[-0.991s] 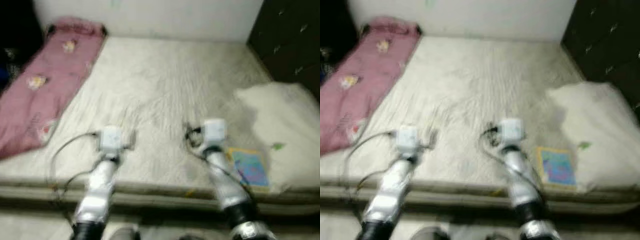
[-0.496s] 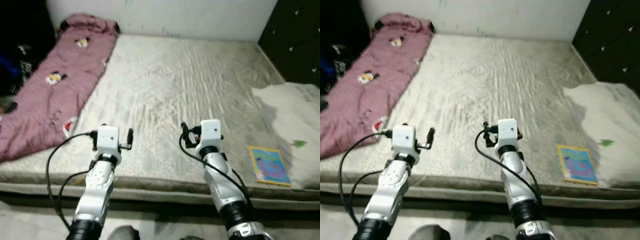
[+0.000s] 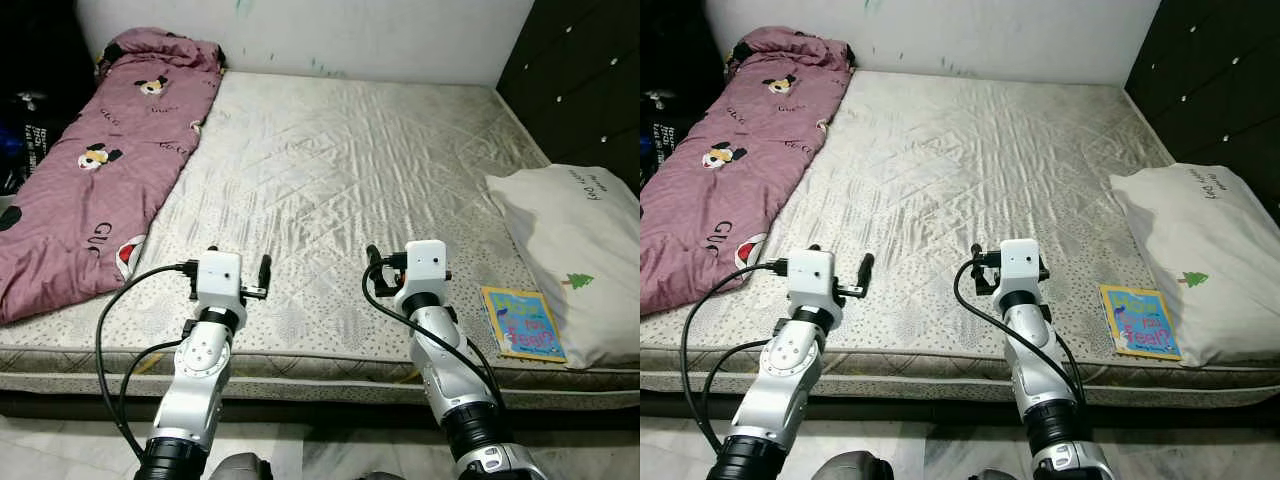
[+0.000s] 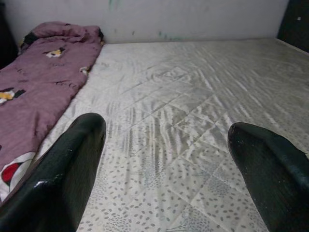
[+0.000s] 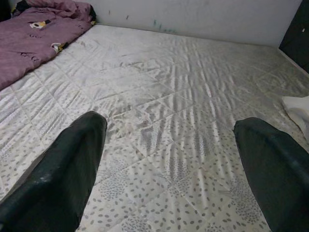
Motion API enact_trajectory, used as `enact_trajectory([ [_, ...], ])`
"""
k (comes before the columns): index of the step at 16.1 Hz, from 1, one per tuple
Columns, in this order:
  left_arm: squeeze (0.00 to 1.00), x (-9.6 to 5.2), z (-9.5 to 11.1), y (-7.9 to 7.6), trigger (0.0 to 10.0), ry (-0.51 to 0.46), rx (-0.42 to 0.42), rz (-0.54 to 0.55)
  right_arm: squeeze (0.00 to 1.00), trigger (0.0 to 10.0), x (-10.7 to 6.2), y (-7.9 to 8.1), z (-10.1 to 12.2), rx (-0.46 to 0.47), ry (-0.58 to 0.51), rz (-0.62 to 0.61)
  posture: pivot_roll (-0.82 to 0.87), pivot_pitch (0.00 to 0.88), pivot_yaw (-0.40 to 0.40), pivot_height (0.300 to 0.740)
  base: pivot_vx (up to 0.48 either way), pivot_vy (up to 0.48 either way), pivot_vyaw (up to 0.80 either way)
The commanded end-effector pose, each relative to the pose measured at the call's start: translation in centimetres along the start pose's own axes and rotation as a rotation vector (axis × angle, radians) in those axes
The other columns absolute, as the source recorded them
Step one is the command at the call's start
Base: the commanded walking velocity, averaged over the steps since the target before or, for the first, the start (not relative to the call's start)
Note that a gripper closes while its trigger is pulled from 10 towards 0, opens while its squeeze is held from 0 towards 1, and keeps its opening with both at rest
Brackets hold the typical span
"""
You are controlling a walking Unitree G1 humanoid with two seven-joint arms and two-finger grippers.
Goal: Clean up the room
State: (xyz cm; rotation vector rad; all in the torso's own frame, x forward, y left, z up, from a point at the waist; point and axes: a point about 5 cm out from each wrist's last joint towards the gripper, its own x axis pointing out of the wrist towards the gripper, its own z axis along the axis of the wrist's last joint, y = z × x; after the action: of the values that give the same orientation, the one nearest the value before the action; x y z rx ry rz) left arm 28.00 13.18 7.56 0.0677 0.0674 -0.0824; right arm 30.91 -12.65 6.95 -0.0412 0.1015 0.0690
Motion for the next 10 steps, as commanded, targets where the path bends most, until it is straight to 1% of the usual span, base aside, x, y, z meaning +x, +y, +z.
enact_trajectory([
  [1,0.0,0.16,0.26,0.04,10.0,-0.003,-0.006,-0.005,0.0,10.0,0.15,-0.14,0.28,-0.001,-0.001,-0.004,0.11,0.0,-0.042,0.74,0.0,0.48,-0.8],
  [3,0.0,0.15,0.17,0.11,10.0,0.004,-0.01,-0.004,0.0,10.0,0.11,-0.12,0.26,-0.001,0.0,-0.006,0.11,0.0,-0.04,0.74,0.0,0.48,-0.8],
  [6,0.0,0.13,0.14,0.14,10.0,0.006,-0.012,-0.004,0.0,10.0,0.09,-0.11,0.24,0.001,0.001,-0.007,0.11,0.0,-0.04,0.74,0.0,0.48,-0.54],
  [9,0.0,0.14,0.13,0.18,10.0,0.007,-0.015,-0.002,0.0,10.0,0.1,-0.1,0.23,0.001,0.002,-0.006,0.11,0.0,-0.039,0.74,0.0,0.48,-0.41],
  [10,0.0,0.14,0.13,0.19,10.0,0.007,-0.015,-0.001,0.0,10.0,0.1,-0.1,0.23,0.001,0.002,-0.006,0.11,0.0,-0.039,0.74,0.0,0.48,0.0],
])
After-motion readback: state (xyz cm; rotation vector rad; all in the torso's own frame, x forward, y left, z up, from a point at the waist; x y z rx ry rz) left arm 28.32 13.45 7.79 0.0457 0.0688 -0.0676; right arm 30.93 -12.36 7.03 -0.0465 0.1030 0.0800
